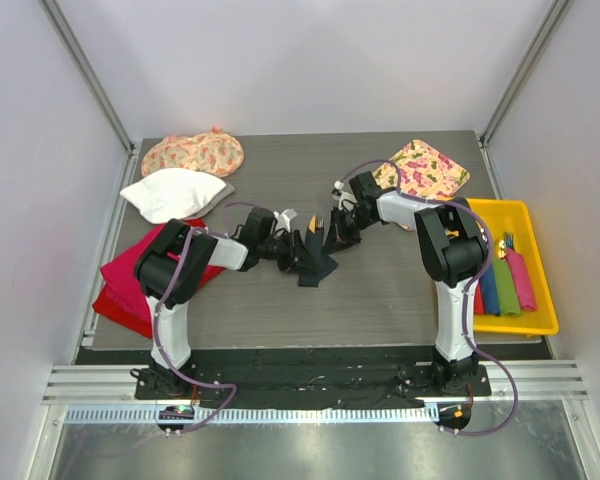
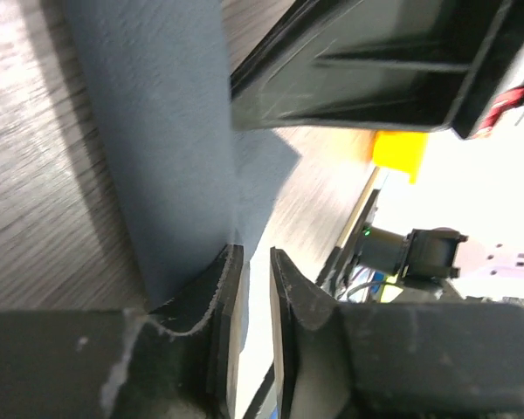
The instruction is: Place the utensils on the paper napkin and roll it up
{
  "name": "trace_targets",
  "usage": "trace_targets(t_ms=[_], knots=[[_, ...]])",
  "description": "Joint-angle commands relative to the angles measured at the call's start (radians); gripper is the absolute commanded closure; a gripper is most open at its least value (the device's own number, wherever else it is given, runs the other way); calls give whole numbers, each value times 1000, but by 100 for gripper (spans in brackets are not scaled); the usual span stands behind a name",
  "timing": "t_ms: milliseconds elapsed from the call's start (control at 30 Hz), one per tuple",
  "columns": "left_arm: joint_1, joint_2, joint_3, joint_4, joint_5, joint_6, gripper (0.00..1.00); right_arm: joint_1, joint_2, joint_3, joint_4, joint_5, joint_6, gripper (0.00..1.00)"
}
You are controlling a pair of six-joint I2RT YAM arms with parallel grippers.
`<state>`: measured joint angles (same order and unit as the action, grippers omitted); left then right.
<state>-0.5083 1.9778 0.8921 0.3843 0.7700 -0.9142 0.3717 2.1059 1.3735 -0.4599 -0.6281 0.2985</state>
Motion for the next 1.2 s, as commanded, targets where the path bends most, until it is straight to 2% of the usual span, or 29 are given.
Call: trace_targets(t_ms=[0, 300, 467, 567, 600, 633, 733, 867, 1167], knots=[[7, -73, 14, 76, -23, -46, 77, 29, 69, -25, -25, 235, -94, 99], [13, -31, 5, 51, -37, -34, 80, 30, 65, -42, -42, 261, -105, 99], [-18, -8, -19, -45, -44, 73, 89, 27, 43, -56, -45, 265, -110, 99], [-18, 44, -35, -90, -77, 75, 94, 29, 46, -24, -74, 190, -108, 99], [-16, 67, -38, -93, -81, 72, 95, 30, 48, 20, -94, 180, -107, 98], [-16, 73, -39, -94, -95, 67, 96, 29, 45, 47, -115, 177, -107, 88], [-16, 91, -35, -120, -118, 67, 99, 19, -7, 107, -155, 176, -101, 79], [-16, 115, -19, -148, -136, 58, 100, 18, -67, 134, -155, 160, -64, 76], [-16, 107, -19, -124, -130, 51, 100, 38, -93, 38, -42, 39, 70, 82]])
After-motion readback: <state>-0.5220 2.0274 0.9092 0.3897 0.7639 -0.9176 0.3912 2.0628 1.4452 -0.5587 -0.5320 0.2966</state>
